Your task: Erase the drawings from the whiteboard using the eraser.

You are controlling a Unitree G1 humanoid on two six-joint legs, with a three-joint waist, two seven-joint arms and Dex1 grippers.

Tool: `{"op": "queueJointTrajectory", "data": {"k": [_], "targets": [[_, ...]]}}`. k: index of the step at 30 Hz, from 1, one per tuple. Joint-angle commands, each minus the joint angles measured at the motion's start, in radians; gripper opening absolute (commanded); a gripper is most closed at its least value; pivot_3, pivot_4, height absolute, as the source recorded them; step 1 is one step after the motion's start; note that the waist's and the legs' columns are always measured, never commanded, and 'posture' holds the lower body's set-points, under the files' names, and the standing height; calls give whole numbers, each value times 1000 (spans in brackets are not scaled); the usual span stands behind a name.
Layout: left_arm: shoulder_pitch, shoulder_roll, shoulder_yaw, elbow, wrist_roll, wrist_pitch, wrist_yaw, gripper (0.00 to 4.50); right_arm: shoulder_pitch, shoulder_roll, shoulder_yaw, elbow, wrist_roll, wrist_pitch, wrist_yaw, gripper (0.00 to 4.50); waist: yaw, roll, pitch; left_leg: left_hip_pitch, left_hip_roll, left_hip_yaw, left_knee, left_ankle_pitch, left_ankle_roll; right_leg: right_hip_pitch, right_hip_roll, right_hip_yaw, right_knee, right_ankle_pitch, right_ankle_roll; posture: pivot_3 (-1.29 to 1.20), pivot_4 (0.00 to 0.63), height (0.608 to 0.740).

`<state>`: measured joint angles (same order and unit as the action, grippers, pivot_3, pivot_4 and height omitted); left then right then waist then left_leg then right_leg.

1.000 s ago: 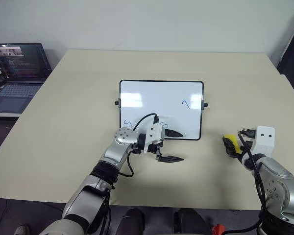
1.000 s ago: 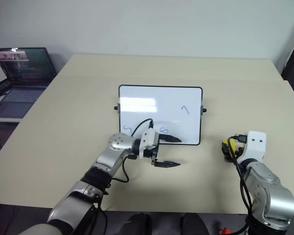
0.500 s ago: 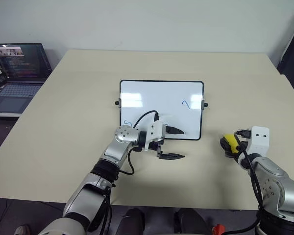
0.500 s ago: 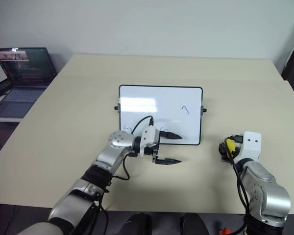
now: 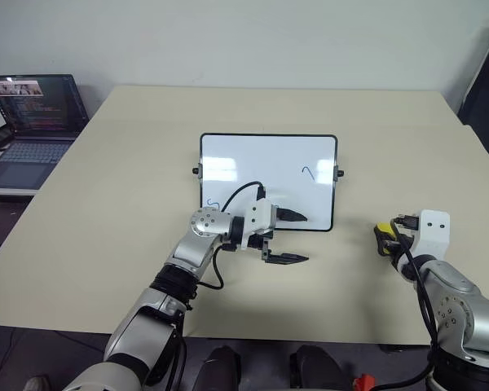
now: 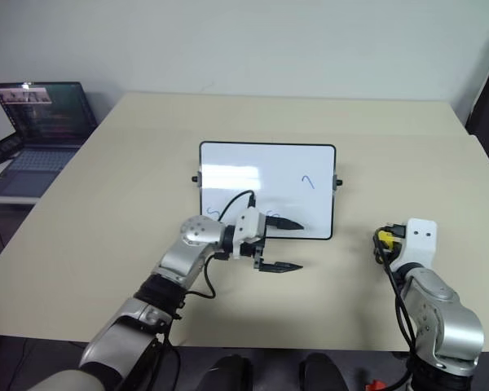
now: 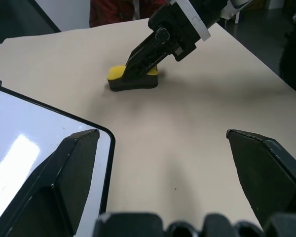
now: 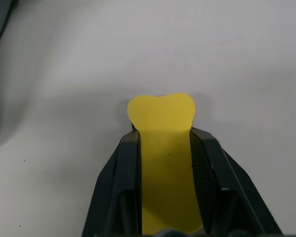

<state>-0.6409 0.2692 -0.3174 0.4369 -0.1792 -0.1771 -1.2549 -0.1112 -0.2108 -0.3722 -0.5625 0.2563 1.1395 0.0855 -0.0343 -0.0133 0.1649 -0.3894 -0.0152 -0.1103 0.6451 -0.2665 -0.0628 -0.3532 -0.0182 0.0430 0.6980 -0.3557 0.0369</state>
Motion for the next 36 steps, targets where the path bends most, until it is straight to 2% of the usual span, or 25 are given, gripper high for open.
{"op": "queueJointTrajectory", "data": {"k": [1, 7, 15, 20, 26, 32, 36], "targets": [[-23, -2, 18, -35, -6, -1, 3, 4500, -15, -12, -20, -8, 5, -23, -4, 1013, 0, 0, 0, 0, 0, 0, 0, 0, 0, 0, 0, 0, 0, 0, 0, 0, 150, 740], [-27, -5, 27, -44, 7, -7, 43, 4500, -17, -18, -7, -32, -5, -37, -15, 1012, 0, 0, 0, 0, 0, 0, 0, 0, 0, 0, 0, 0, 0, 0, 0, 0, 150, 740], [56, -75, 93, -184, 105, -32, 407, 4500, 29, -69, 94, -82, -74, -192, -17, 1012, 0, 0, 0, -1, -1, -1, 0, 0, 0, 0, -1, 1, -1, 0, 0, 0, 150, 740], [125, -92, 97, -277, 200, -5, 592, 4500, 4, -91, 159, -70, -112, -268, -13, 1012, -2, 0, 0, 0, 0, 0, 0, 0, 0, 0, -1, 1, 0, 0, 0, 0, 150, 740], [203, -90, 108, -325, 242, 52, 707, 4500, -129, -129, 285, 39, -175, -415, 23, 1012, -3, 0, 0, 1, 0, 0, 0, 0, 0, 0, -1, 0, 0, 0, 0, 0, 150, 740], [210, -75, 101, -275, 246, 27, 731, 4500, -369, -89, 411, 283, -219, -544, 56, 1012, -8, 0, 0, 2, 0, 0, 0, 0, 0, 0, -1, 0, 0, 0, 0, 0, 150, 740], [193, -76, 99, -249, 248, 15, 739, 4500, -443, -76, 459, 396, -244, -594, 76, 1012, -3, 0, 0, 1, 0, 1, 0, 0, 0, 0, -2, 0, 0, 0, 0, 0, 150, 740]]}}
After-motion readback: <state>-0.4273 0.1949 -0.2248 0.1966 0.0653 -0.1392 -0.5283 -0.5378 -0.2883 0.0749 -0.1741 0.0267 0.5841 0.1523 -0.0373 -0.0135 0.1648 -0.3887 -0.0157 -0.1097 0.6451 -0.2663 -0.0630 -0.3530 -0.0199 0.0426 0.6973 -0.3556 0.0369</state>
